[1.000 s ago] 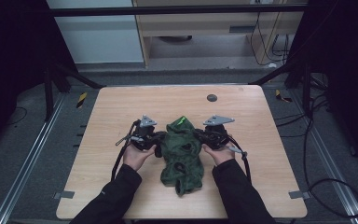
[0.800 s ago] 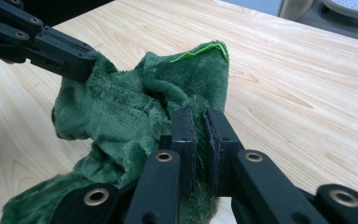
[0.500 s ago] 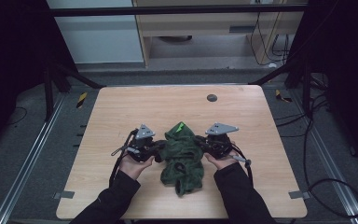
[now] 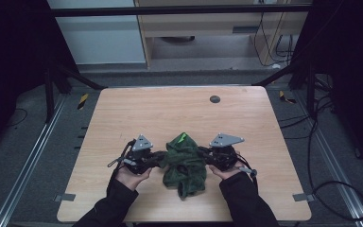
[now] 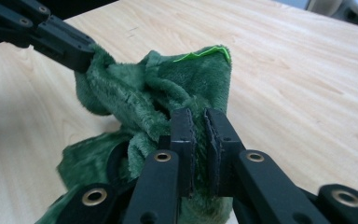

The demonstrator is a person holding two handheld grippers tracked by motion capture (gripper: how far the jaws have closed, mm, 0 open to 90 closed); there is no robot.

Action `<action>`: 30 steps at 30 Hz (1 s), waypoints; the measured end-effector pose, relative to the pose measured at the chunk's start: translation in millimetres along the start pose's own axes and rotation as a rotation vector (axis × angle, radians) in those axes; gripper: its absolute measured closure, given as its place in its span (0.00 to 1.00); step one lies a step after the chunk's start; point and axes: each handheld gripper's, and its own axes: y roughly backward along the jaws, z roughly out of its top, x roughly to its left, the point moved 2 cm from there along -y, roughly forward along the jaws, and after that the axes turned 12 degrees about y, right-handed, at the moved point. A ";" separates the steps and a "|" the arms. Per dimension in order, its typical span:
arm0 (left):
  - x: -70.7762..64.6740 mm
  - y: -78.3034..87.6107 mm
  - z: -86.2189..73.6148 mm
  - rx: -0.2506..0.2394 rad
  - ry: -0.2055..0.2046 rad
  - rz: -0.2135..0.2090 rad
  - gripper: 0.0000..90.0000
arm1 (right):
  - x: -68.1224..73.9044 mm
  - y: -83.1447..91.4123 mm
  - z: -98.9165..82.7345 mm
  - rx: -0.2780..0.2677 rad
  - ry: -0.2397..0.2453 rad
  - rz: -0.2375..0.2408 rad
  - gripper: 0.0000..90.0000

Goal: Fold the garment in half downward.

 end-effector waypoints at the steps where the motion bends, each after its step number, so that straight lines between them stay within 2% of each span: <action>1: -1.1 0.6 -1.6 0.004 0.001 -0.003 0.95 | 1.1 0.8 -0.9 0.000 0.001 0.003 0.92; 14: -11.0 4.1 -23.4 0.051 -0.016 -0.029 0.95 | 20.2 9.6 -18.3 0.029 -0.007 0.056 0.89; 30: -16.8 -5.3 -47.1 0.132 -0.013 -0.044 0.95 | 34.7 11.9 -38.1 0.095 -0.075 0.109 0.87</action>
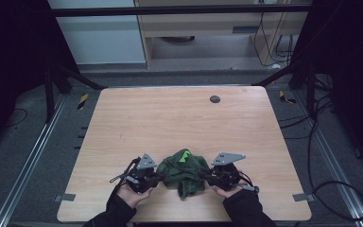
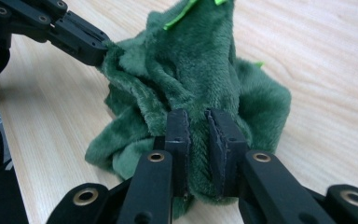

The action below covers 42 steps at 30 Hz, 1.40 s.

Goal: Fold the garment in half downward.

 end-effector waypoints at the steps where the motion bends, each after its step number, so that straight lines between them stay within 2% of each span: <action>1: -0.5 -0.4 -0.8 0.005 0.000 -0.001 0.95 | 0.6 -0.5 -1.8 0.002 -0.005 0.003 0.87; 9: -2.5 -5.6 -6.1 0.040 -0.006 -0.001 0.95 | 4.7 -3.1 -12.5 0.036 -0.024 0.013 0.87; 15: -2.9 -8.0 -7.4 0.041 -0.011 0.014 0.94 | 6.3 -6.3 -16.1 0.051 -0.024 0.012 0.86; 21: -2.1 -5.2 -5.8 0.023 0.005 0.020 0.92 | 6.6 -4.8 -14.2 0.041 -0.025 0.014 0.82; 32: 2.0 14.0 1.2 -0.027 0.019 0.026 0.90 | 3.8 5.0 -7.7 0.005 -0.040 0.001 0.76; 42: 14.2 27.2 14.9 -0.090 0.056 0.057 0.94 | -6.0 17.7 1.8 -0.043 -0.055 -0.029 0.77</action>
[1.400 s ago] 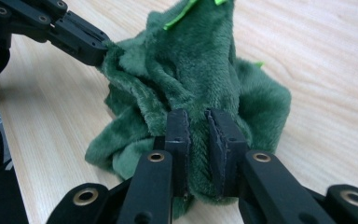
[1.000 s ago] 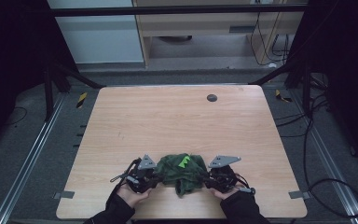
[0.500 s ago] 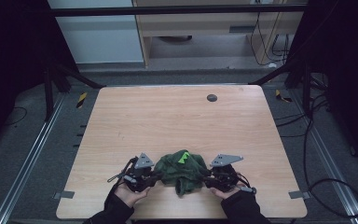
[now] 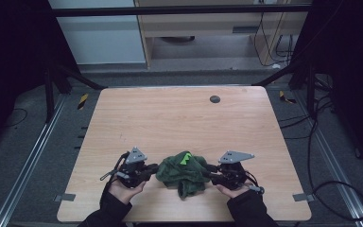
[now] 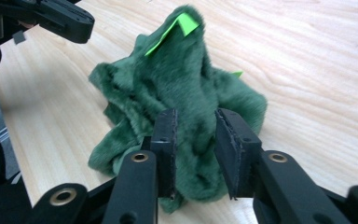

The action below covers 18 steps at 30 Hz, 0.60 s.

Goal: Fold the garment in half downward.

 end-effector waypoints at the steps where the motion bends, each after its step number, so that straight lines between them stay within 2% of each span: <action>1: 2.1 0.4 2.4 -0.006 0.005 0.004 0.95 | -1.1 0.2 1.0 -0.001 0.000 -0.005 0.79; 10: 10.9 -5.4 16.7 -0.040 0.023 0.041 0.99 | -18.3 -1.3 12.4 -0.017 -0.010 -0.065 0.87; 18: 17.7 -16.6 27.7 -0.051 0.025 0.054 1.00 | -27.8 -12.3 16.9 -0.017 -0.015 -0.097 0.96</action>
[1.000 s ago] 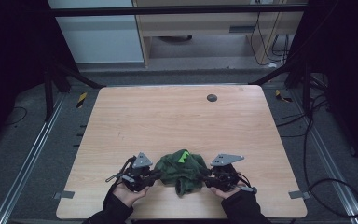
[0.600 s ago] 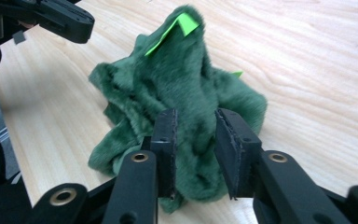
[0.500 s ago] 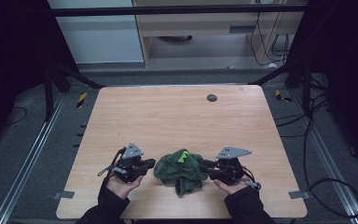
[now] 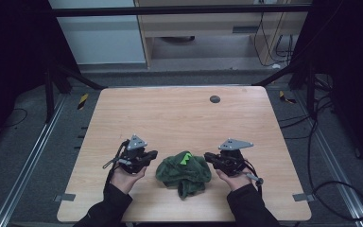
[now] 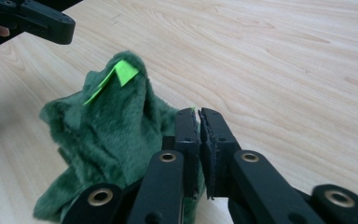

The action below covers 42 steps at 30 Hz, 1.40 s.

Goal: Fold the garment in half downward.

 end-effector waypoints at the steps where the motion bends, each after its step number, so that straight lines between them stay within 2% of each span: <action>1: 0.4 -1.7 2.1 -0.002 -0.001 -0.001 1.00 | -0.4 -1.0 1.0 0.001 -0.002 -0.001 0.96; 11: -7.1 -23.9 14.8 0.005 0.003 -0.053 1.00 | -8.1 -20.6 11.0 0.000 0.002 -0.012 1.00; 17: -13.1 -36.0 11.5 0.041 -0.013 -0.073 1.00 | -6.0 -27.9 9.8 0.015 -0.002 0.004 1.00; 25: -19.2 -40.9 3.2 0.087 -0.040 -0.097 1.00 | 4.0 -31.7 6.7 0.045 0.014 0.048 1.00; 29: -22.2 -37.8 -0.6 0.099 -0.057 -0.107 1.00 | 7.8 -32.4 5.3 0.059 0.023 0.060 0.99; 42: -36.8 -16.8 -14.2 0.103 -0.092 -0.165 1.00 | 23.6 -21.7 6.6 0.039 0.050 0.107 0.98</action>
